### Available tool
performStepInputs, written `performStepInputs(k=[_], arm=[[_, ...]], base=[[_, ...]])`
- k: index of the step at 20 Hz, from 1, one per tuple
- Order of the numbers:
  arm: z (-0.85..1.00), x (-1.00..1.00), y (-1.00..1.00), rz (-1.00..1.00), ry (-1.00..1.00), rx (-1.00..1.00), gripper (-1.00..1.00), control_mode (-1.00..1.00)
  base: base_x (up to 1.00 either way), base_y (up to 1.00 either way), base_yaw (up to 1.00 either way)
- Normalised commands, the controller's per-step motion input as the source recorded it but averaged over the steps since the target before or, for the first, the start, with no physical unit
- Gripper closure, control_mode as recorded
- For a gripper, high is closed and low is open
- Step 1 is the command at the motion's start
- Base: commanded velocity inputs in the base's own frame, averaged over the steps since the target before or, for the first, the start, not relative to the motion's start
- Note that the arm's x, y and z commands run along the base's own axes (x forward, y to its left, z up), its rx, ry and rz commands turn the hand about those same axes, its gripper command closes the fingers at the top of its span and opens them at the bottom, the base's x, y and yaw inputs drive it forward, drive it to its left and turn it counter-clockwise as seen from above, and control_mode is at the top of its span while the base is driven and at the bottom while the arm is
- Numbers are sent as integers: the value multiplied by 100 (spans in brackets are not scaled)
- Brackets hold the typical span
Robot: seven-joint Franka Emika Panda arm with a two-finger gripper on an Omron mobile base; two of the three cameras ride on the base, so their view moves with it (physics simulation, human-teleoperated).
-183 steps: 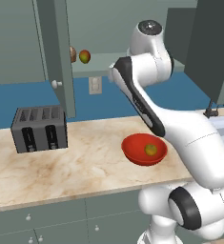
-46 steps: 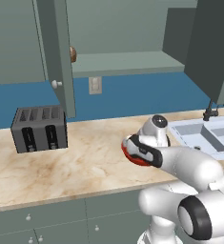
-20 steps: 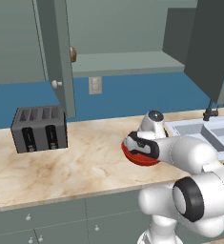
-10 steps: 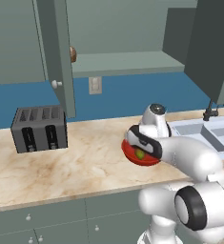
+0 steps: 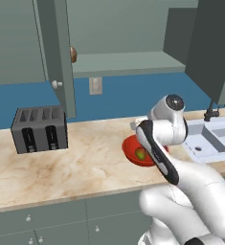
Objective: Open the cabinet. Pick the orange and mango from the cabinet and place them into the bowl. Then close the cabinet.
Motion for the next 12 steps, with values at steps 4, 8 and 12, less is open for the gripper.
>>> performStepInputs(k=[4,8,12], arm=[[81,-85,0,-3,-20,0,-100,-100],[81,-79,-8,-5,-17,0,-100,-100],[99,-66,-19,-5,-11,0,-100,-100]], base=[[0,0,0],[0,0,0],[0,0,0]])
